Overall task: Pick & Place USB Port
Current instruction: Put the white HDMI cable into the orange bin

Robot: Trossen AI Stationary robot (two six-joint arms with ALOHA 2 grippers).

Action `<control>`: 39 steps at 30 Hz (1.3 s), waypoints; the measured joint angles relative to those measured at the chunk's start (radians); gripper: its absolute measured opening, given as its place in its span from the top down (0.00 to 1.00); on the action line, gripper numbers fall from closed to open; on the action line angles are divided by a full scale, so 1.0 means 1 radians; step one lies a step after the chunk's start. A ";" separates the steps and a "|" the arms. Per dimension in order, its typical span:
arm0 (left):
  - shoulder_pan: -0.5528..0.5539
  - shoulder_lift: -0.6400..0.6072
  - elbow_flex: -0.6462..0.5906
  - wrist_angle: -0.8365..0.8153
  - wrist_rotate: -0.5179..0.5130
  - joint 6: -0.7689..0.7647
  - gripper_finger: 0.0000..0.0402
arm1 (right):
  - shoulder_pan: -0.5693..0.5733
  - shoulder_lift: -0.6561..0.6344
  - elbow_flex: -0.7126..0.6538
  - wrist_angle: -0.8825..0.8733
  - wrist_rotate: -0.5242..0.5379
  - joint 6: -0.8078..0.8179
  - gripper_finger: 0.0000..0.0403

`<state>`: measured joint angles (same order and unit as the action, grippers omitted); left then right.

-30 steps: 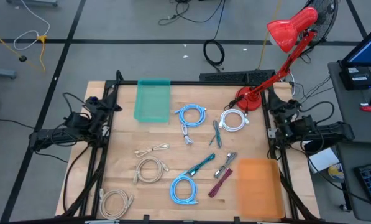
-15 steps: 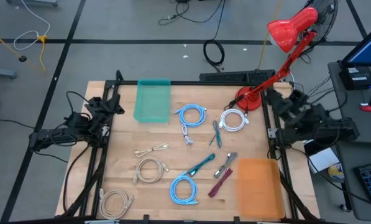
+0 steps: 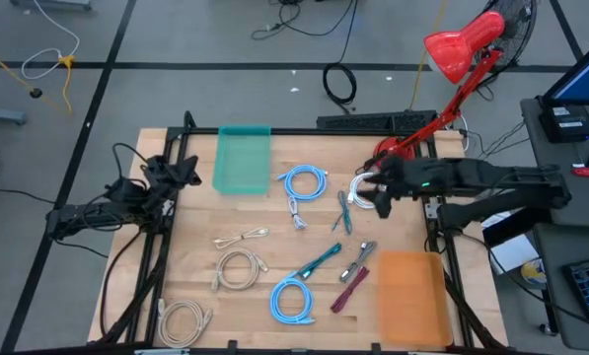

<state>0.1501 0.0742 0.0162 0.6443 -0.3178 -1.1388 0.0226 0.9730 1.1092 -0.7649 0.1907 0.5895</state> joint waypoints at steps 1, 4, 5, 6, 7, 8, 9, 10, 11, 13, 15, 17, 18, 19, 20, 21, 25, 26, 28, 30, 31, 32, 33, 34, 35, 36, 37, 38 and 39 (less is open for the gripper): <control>0.000 0.000 0.000 -0.005 0.005 -0.004 0.99 | -0.002 0.027 0.002 -0.057 -0.022 0.003 0.39; -0.001 0.000 0.000 -0.033 0.007 -0.017 0.99 | -0.001 0.096 0.002 -0.148 -0.070 -0.022 0.40; -0.001 0.000 0.000 -0.039 0.007 -0.019 0.99 | -0.001 0.116 0.000 -0.162 -0.088 -0.046 0.40; -0.001 0.000 0.000 -0.041 0.007 -0.019 0.99 | 0.000 0.139 -0.003 -0.173 -0.105 -0.077 0.41; -0.001 0.000 0.000 -0.043 0.007 -0.020 0.99 | 0.002 0.166 -0.005 -0.183 -0.114 -0.113 0.41; 0.000 0.000 0.000 -0.047 0.008 -0.020 0.99 | 0.005 0.192 -0.005 -0.189 -0.115 -0.145 0.41; -0.001 0.000 0.000 -0.052 0.010 -0.020 0.99 | 0.006 0.214 -0.006 -0.190 -0.117 -0.176 0.41; 0.000 0.000 0.000 -0.052 0.010 -0.021 0.99 | 0.007 0.236 -0.006 -0.193 -0.116 -0.212 0.41; 0.000 0.000 0.000 -0.051 0.011 -0.023 0.99 | 0.009 0.256 -0.005 -0.203 -0.117 -0.246 0.41; 0.000 0.000 0.000 -0.051 0.014 -0.023 0.99 | 0.014 0.296 -0.005 -0.240 -0.111 -0.310 0.40; 0.000 0.000 0.000 -0.051 0.027 -0.024 0.99 | 0.014 0.341 -0.005 -0.265 -0.097 -0.369 0.40; 0.000 0.000 0.000 -0.051 0.039 -0.025 0.99 | 0.014 0.377 -0.005 -0.281 -0.084 -0.424 0.41; 0.000 0.000 0.000 -0.051 0.048 -0.025 0.99 | 0.014 0.395 -0.005 -0.283 -0.083 -0.449 0.40; 0.000 0.000 0.000 -0.051 0.055 -0.025 0.99 | 0.011 0.412 -0.005 -0.284 -0.078 -0.471 0.40; 0.000 0.000 0.000 -0.051 0.059 -0.025 0.99 | 0.010 0.426 -0.006 -0.285 -0.064 -0.493 0.40; 0.000 0.000 0.000 -0.051 0.061 -0.026 0.99 | 0.010 0.441 -0.006 -0.283 -0.044 -0.511 0.40; 0.000 0.000 0.000 -0.050 0.078 -0.026 0.99 | -0.002 0.492 -0.010 -0.282 0.022 -0.559 0.41; 0.000 0.000 0.000 -0.050 0.083 -0.026 0.99 | -0.011 0.500 -0.012 -0.280 0.020 -0.560 0.41; 0.000 0.000 0.000 -0.050 0.086 -0.026 0.99 | -0.034 0.518 -0.022 -0.264 0.015 -0.556 0.42; 0.000 0.000 0.000 -0.050 0.093 -0.026 0.99 | -0.058 0.528 -0.044 -0.248 0.010 -0.564 0.43; 0.000 0.000 0.000 -0.050 0.096 -0.023 0.99 | -0.072 0.529 -0.058 -0.242 0.005 -0.575 0.43; 0.000 0.000 0.000 -0.050 0.100 -0.022 0.99 | -0.087 0.527 -0.075 -0.231 -0.005 -0.584 0.43; 0.000 0.000 0.000 -0.050 0.102 -0.022 0.99 | -0.105 0.527 -0.093 -0.220 -0.012 -0.589 0.44; 0.000 0.000 0.000 -0.050 0.105 -0.022 0.99 | -0.122 0.526 -0.111 -0.209 -0.020 -0.592 0.44; 0.000 0.000 0.000 -0.050 0.108 -0.022 0.99 | -0.140 0.526 -0.130 -0.198 -0.035 -0.600 0.45; 0.000 0.000 0.000 -0.050 0.108 -0.021 0.99 | -0.155 0.524 -0.151 -0.188 -0.040 -0.603 0.45; 0.000 0.000 0.000 -0.050 0.109 -0.022 0.99 | -0.168 0.524 -0.172 -0.179 -0.044 -0.608 0.45; 0.000 0.000 0.000 -0.050 0.109 -0.022 0.99 | -0.180 0.524 -0.194 -0.171 -0.056 -0.619 0.45; 0.000 0.000 0.000 -0.050 0.109 -0.022 0.99 | -0.191 0.524 -0.216 -0.162 -0.064 -0.627 0.45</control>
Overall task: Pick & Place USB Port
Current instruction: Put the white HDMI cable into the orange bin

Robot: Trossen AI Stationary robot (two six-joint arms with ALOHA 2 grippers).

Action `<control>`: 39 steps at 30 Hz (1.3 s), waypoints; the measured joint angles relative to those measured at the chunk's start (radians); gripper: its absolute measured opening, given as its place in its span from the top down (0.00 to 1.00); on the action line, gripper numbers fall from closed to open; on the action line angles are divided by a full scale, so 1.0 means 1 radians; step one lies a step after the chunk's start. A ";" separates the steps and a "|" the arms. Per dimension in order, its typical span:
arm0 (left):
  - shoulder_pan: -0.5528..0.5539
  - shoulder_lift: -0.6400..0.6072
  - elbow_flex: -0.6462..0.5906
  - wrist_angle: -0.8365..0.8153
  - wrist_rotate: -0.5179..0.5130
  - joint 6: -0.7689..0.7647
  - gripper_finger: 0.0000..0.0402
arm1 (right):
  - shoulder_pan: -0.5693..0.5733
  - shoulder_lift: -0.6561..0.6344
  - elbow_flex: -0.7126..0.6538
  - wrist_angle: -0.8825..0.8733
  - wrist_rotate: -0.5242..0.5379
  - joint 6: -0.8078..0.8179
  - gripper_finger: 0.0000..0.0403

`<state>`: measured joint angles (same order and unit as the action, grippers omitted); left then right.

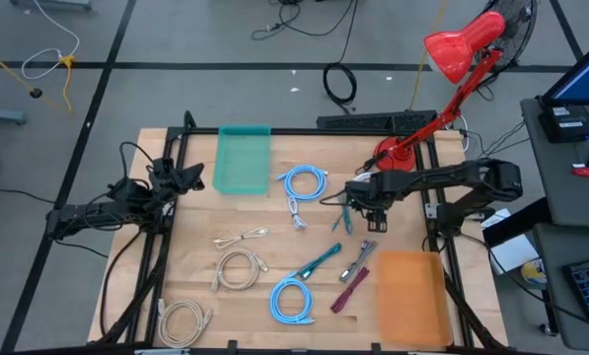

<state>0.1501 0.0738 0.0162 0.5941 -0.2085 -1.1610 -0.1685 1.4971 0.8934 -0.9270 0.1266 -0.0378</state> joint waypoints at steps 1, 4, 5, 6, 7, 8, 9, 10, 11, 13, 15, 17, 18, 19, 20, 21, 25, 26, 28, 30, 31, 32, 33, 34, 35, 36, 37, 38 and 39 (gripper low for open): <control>0.000 0.000 0.000 0.000 0.000 0.000 0.99 | -0.008 0.000 -0.021 0.018 0.001 -0.003 0.45; 0.000 0.000 0.000 0.000 0.000 0.000 0.99 | -0.022 -0.001 -0.075 0.083 0.005 -0.004 0.45; 0.000 0.000 0.000 0.000 0.000 0.000 0.99 | -0.023 -0.002 -0.087 0.100 0.008 -0.003 0.45; 0.000 0.000 0.000 0.000 0.000 0.000 0.99 | -0.023 -0.001 -0.098 0.104 0.006 -0.002 0.45; 0.000 0.000 0.000 0.000 0.001 0.000 0.99 | -0.023 0.000 -0.102 0.111 0.003 -0.001 0.45; 0.000 0.000 0.000 0.000 0.001 0.000 0.99 | -0.022 -0.001 -0.104 0.122 0.004 -0.001 0.45; 0.000 0.000 0.000 0.000 0.001 0.000 0.99 | -0.022 -0.001 -0.105 0.128 0.002 -0.001 0.45; 0.000 0.000 0.000 0.000 0.001 0.000 0.99 | -0.021 -0.001 -0.105 0.139 0.002 -0.001 0.45; 0.000 0.000 0.000 0.000 0.002 0.000 0.99 | -0.020 -0.001 -0.105 0.149 0.001 -0.002 0.45; -0.001 0.000 0.000 -0.002 0.002 0.000 0.99 | -0.020 0.000 -0.105 0.166 0.009 -0.003 0.45; -0.001 0.000 0.000 -0.014 0.002 0.000 0.99 | -0.020 0.000 -0.107 0.181 0.021 -0.008 0.45; -0.001 0.000 0.000 -0.018 0.002 -0.002 0.99 | -0.021 -0.001 -0.115 0.202 0.019 -0.013 0.45; -0.001 0.000 0.000 -0.018 0.002 -0.004 0.99 | -0.021 -0.002 -0.119 0.209 0.017 -0.011 0.46; 0.000 0.000 0.000 -0.017 0.002 -0.004 0.99 | -0.021 -0.003 -0.124 0.213 0.018 -0.006 0.46; 0.000 0.000 0.000 -0.017 0.001 -0.004 0.99 | -0.021 -0.003 -0.130 0.218 0.018 0.002 0.48; 0.000 0.000 0.000 -0.016 0.002 -0.005 0.99 | -0.021 -0.002 -0.140 0.224 0.017 0.017 0.50; 0.000 0.000 0.000 -0.015 0.001 -0.017 0.99 | -0.020 -0.002 -0.178 0.225 0.003 0.082 0.65; 0.000 0.000 0.000 -0.015 0.002 -0.017 0.99 | -0.020 -0.002 -0.178 0.227 -0.007 0.085 0.70; 0.000 0.000 0.000 -0.015 0.001 -0.016 0.99 | -0.020 -0.001 -0.170 0.224 -0.018 0.107 0.82; 0.000 0.000 0.000 -0.015 0.001 -0.017 0.99 | -0.020 0.000 -0.158 0.218 -0.018 0.152 0.92; 0.000 0.000 0.000 -0.016 0.001 -0.018 0.99 | -0.020 0.000 -0.150 0.217 -0.013 0.168 0.93; 0.000 0.000 0.000 -0.016 0.001 -0.018 0.99 | -0.020 0.002 -0.140 0.209 -0.008 0.188 0.93; 0.000 0.000 0.000 -0.016 0.001 -0.016 0.99 | -0.019 0.002 -0.126 0.193 0.000 0.207 0.93; 0.000 0.000 0.000 -0.017 0.001 -0.016 0.99 | -0.019 0.007 -0.107 0.172 0.003 0.224 0.93; 0.000 0.000 0.000 -0.019 0.000 -0.016 0.99 | -0.019 0.009 -0.089 0.151 0.012 0.238 0.93; 0.000 0.000 0.000 -0.021 0.000 -0.016 0.99 | -0.016 0.010 -0.061 0.129 0.015 0.246 0.93; 0.000 0.000 0.000 -0.024 0.000 -0.016 0.99 | -0.012 0.008 -0.024 0.119 0.026 0.253 0.93; 0.000 0.000 0.000 -0.028 -0.001 -0.016 0.99 | -0.006 0.005 0.013 0.109 0.032 0.259 0.93; 0.000 0.000 0.000 -0.032 -0.001 -0.015 0.99 | -0.001 0.005 0.051 0.094 0.031 0.263 0.93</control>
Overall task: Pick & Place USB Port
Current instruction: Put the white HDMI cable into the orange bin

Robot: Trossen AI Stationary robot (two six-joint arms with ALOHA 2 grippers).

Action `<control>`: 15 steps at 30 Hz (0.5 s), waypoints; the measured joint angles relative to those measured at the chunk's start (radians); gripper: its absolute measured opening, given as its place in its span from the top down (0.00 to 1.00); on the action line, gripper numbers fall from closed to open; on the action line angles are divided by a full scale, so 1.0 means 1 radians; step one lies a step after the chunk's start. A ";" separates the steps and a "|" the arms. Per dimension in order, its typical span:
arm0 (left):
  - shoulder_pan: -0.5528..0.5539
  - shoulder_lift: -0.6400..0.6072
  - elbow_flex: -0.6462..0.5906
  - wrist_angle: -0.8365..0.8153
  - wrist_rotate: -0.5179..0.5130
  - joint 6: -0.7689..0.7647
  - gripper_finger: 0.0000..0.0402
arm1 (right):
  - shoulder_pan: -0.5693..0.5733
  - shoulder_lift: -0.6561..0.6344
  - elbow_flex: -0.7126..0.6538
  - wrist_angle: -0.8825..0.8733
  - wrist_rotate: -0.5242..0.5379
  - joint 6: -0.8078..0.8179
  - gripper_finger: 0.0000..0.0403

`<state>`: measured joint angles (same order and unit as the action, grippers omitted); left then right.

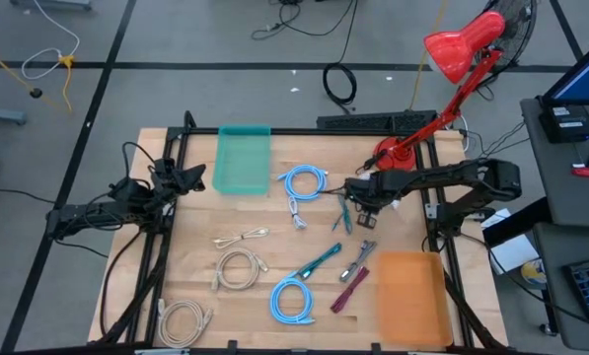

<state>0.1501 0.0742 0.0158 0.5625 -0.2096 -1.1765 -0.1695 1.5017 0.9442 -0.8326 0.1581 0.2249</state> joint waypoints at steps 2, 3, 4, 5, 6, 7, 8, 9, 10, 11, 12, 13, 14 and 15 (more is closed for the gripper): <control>0.000 0.000 0.000 -0.009 0.000 0.000 0.99 | 0.012 0.003 0.085 -0.033 -0.007 0.000 0.93; 0.000 0.000 0.000 -0.011 0.000 0.000 0.99 | 0.017 0.003 0.133 -0.042 -0.007 0.000 0.93; 0.000 0.000 0.000 -0.011 0.000 -0.001 0.99 | 0.021 0.002 0.184 -0.046 -0.002 0.000 0.93; 0.000 0.000 0.000 -0.011 0.000 -0.001 0.99 | 0.026 0.000 0.236 -0.047 0.001 0.001 0.93; 0.000 0.000 0.000 -0.012 0.000 -0.001 0.99 | 0.028 -0.001 0.286 -0.045 0.004 0.000 0.93; 0.000 0.000 0.000 -0.013 -0.001 -0.001 0.99 | 0.028 0.000 0.337 -0.044 0.008 0.000 0.93; 0.000 0.000 0.000 -0.012 -0.001 -0.001 0.99 | 0.027 0.001 0.384 -0.042 0.009 0.001 0.93; 0.000 0.000 0.000 -0.013 -0.004 -0.002 0.99 | 0.027 0.001 0.428 -0.036 0.006 0.005 0.93; 0.000 0.000 0.000 -0.013 -0.007 -0.004 0.99 | 0.026 0.006 0.473 -0.017 0.006 0.013 0.93; 0.000 0.000 0.000 -0.013 -0.008 -0.005 0.99 | 0.021 0.016 0.518 0.016 0.006 0.021 0.93; 0.000 0.000 0.000 -0.013 -0.009 -0.005 0.99 | 0.015 0.027 0.560 0.049 0.003 0.027 0.93; 0.000 0.000 0.000 -0.013 -0.009 -0.005 0.99 | 0.010 0.039 0.595 0.073 -0.002 0.029 0.93; 0.000 0.000 0.000 -0.013 -0.009 -0.005 0.99 | 0.005 0.057 0.632 0.088 -0.005 0.030 0.93; 0.000 0.000 0.000 -0.013 -0.009 -0.006 0.99 | -0.001 0.084 0.669 0.104 -0.006 0.030 0.93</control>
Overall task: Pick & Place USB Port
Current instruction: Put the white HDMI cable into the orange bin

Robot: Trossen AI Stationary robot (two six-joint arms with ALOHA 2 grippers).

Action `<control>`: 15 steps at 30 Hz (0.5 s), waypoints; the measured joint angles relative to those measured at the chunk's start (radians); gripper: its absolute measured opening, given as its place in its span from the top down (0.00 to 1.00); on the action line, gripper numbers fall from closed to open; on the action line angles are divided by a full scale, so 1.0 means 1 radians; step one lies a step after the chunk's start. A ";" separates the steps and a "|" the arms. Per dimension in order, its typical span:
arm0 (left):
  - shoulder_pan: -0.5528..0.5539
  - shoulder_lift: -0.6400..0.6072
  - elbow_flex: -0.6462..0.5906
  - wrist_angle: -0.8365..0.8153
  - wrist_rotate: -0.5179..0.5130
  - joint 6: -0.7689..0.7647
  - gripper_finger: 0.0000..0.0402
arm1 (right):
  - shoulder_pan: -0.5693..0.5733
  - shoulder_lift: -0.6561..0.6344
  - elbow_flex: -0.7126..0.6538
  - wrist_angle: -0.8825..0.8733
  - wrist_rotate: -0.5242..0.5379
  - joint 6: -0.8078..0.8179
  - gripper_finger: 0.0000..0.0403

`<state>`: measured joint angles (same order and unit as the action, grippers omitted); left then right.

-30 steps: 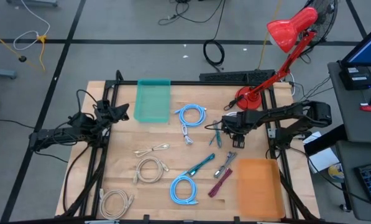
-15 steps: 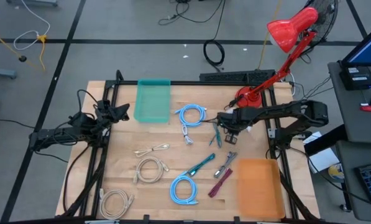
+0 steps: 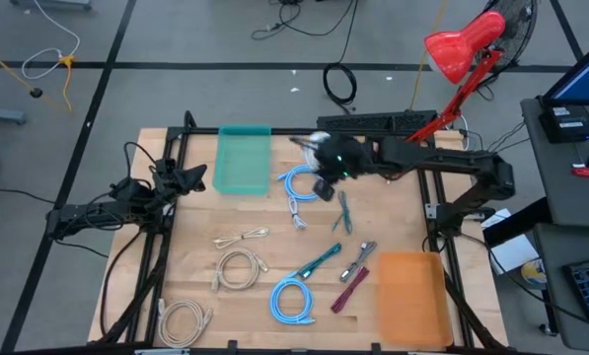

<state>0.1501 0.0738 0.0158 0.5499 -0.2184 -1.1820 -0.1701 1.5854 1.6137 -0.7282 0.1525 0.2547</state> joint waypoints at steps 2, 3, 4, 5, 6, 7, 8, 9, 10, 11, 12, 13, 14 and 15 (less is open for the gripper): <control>0.000 0.000 0.000 0.000 0.000 -0.003 0.99 | -0.014 0.071 0.088 0.058 -0.018 -0.001 0.93; 0.000 0.000 0.000 0.001 0.000 -0.007 0.99 | -0.020 0.108 0.132 0.064 -0.026 -0.001 0.93; 0.000 0.000 0.000 0.001 0.000 -0.008 0.99 | -0.026 0.148 0.176 0.057 -0.034 -0.003 0.93; 0.000 0.000 0.000 0.001 0.000 -0.008 0.99 | -0.031 0.191 0.217 0.044 -0.051 -0.006 0.93; 0.000 0.000 0.000 0.003 0.001 -0.008 0.99 | -0.037 0.240 0.268 0.050 -0.078 -0.005 0.93; 0.000 0.000 0.000 0.008 0.005 -0.008 0.99 | -0.040 0.282 0.314 0.064 -0.102 -0.008 0.93; 0.000 0.000 0.000 0.015 0.010 -0.009 0.99 | -0.041 0.324 0.355 0.067 -0.126 -0.013 0.93; -0.002 0.000 0.000 0.020 0.016 -0.008 0.99 | -0.041 0.365 0.394 0.057 -0.152 -0.017 0.93; -0.002 0.000 0.000 0.024 0.024 -0.008 0.99 | -0.041 0.409 0.440 0.053 -0.179 -0.024 0.93; -0.002 0.000 0.000 0.032 0.035 -0.007 0.99 | -0.040 0.447 0.484 0.065 -0.190 -0.032 0.93; -0.002 0.000 0.000 0.043 0.046 -0.007 0.99 | -0.036 0.482 0.522 0.066 -0.204 -0.043 0.93; -0.002 0.000 0.001 0.049 0.055 -0.007 0.99 | -0.032 0.517 0.559 0.053 -0.214 -0.053 0.93; -0.002 0.000 0.001 0.050 0.062 -0.007 0.99 | -0.028 0.550 0.593 0.045 -0.229 -0.060 0.93; -0.002 0.000 0.001 0.051 0.065 -0.007 0.99 | -0.025 0.577 0.622 0.055 -0.238 -0.066 0.93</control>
<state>0.1482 0.0735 0.0165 0.6006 -0.1536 -1.1885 -0.1948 2.1620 2.2362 -0.6735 -0.0852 0.1887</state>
